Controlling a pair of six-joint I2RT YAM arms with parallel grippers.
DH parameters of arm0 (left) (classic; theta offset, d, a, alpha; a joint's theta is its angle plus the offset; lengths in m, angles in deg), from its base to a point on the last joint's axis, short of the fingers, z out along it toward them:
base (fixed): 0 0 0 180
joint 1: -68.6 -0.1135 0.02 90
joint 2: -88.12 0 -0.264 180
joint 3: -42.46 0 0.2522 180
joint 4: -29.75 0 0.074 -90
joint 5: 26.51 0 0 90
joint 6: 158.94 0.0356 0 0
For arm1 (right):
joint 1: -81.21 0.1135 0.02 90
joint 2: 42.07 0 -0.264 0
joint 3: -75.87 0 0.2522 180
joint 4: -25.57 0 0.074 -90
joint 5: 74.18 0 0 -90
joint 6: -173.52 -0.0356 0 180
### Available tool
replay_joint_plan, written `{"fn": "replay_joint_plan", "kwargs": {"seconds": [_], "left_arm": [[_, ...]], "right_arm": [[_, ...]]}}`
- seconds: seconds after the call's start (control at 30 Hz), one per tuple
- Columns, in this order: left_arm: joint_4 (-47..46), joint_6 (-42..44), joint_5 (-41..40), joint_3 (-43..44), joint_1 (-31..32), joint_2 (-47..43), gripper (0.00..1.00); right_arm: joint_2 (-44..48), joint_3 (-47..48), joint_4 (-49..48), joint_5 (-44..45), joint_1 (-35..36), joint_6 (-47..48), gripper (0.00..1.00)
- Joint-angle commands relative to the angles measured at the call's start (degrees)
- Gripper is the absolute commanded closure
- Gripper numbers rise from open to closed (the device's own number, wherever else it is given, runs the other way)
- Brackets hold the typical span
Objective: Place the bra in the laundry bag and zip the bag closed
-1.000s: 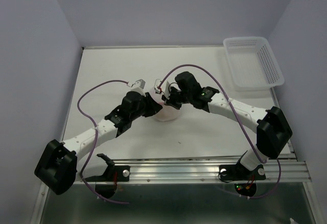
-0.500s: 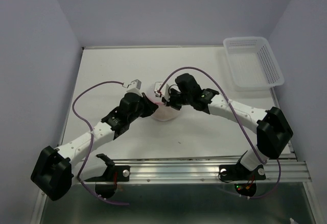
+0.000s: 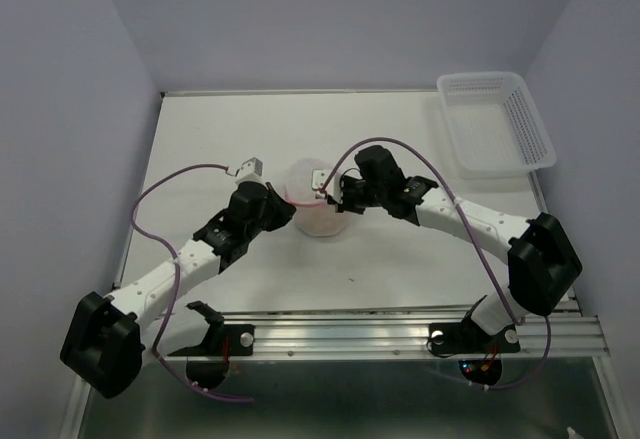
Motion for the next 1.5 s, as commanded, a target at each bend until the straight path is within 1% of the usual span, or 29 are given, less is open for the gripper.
{"fn": "replay_joint_plan", "kwargs": {"seconds": [0.0,0.1,0.23,0.33,0.4,0.47,0.53,0.57,0.6,0.63,0.67,0.7,0.73,0.77,0.8,0.83,0.87,0.93,0.97,1.07,1.1,1.2,1.27,1.37,1.47], "left_arm": [[0.61,0.98,-3.79,-0.23,-3.21,0.61,1.00],[0.61,2.12,-3.70,0.12,-5.23,2.02,1.00],[-1.66,4.14,-4.23,1.00,-7.08,4.12,1.00],[-2.90,5.90,-3.27,2.93,-7.43,5.53,1.00],[-3.61,7.13,-0.73,3.98,-7.43,5.80,1.00],[-4.66,8.70,1.21,4.08,-7.43,5.54,1.00],[-4.75,9.07,4.19,4.34,-7.43,5.45,1.00],[-5.53,9.76,6.38,4.25,-7.35,5.36,1.00],[-5.63,9.77,7.53,4.08,-7.08,5.36,1.00],[-5.54,9.60,8.76,4.16,-6.47,5.36,1.00],[-5.37,9.25,9.21,4.17,-6.12,5.36,1.00],[-4.93,7.77,10.17,4.34,-5.94,5.27,1.00],[-4.49,6.88,10.88,4.34,-5.85,5.27,1.00],[-4.05,6.18,11.32,4.34,-5.76,5.18,1.00],[-3.96,4.78,11.76,4.08,-5.50,4.83,1.00],[-3.61,4.15,11.85,4.08,-5.41,4.57,1.00],[-3.00,3.89,11.94,4.34,-5.24,4.48,1.00],[-0.72,3.62,10.72,5.39,-5.15,4.65,1.00],[2.25,3.79,10.28,6.79,-5.06,5.09,1.00],[5.96,3.53,9.65,7.94,-4.71,5.36,1.00],[5.97,3.44,10.26,7.86,-4.45,5.01,1.00],[5.89,3.62,10.36,7.77,-4.09,4.48,1.00],[5.89,3.62,10.36,7.68,-3.83,4.22,1.00],[5.80,3.79,10.80,7.50,-3.57,3.69,1.00],[5.80,4.32,11.15,7.33,-3.57,3.34,1.00]], "right_arm": [[2.97,-1.56,-0.52,-0.21,-2.51,4.04,0.97],[4.46,-3.14,-0.52,-1.52,-4.61,4.75,0.97],[7.27,-5.60,-0.43,-7.67,-7.78,5.45,0.96],[7.98,-6.66,-0.34,-8.47,-9.18,5.45,0.96],[7.63,-6.49,-0.34,-8.48,-10.15,4.92,0.96],[6.93,-5.79,-0.34,-7.95,-10.95,3.61,0.94],[5.17,-3.77,-0.34,-6.20,-10.95,0.55,0.86],[4.73,-3.07,-0.34,-6.19,-10.95,-0.43,0.79],[4.03,-1.41,-0.34,-6.36,-10.95,-2.09,0.58],[3.76,-0.43,-0.08,-7.58,-10.95,-5.94,0.50],[3.85,0.45,0.10,-8.21,-10.95,-7.98,0.40],[4.37,2.63,1.06,-9.08,-10.95,-10.52,0.15],[4.99,3.18,1.33,-10.40,-10.95,-12.81,0.07],[5.86,3.18,1.16,-13.72,-10.95,-15.96,0.00],[6.83,2.75,-0.06,-14.53,-9.64,-16.87,0.00],[8.84,0.83,-1.12,-12.89,-8.15,-17.22,0.00],[9.82,-0.41,-4.26,-10.78,-5.00,-17.23,0.00],[10.88,-2.26,-6.22,-7.17,-2.96,-16.44,0.00],[10.45,-2.01,-6.49,-5.77,-2.34,-16.44,0.00],[8.60,0.45,-5.27,-3.65,-0.93,-16.09,0.00],[7.38,1.50,-4.65,-3.12,0.73,-15.04,0.00],[4.91,3.00,-3.59,-2.67,3.28,-9.51,0.00],[3.51,4.14,-3.24,-4.16,4.43,-6.00,0.00],[0.34,7.30,-1.93,-4.43,4.96,-2.29,0.00],[-3.26,11.52,0.36,-4.61,5.48,-0.36,0.05]]}}
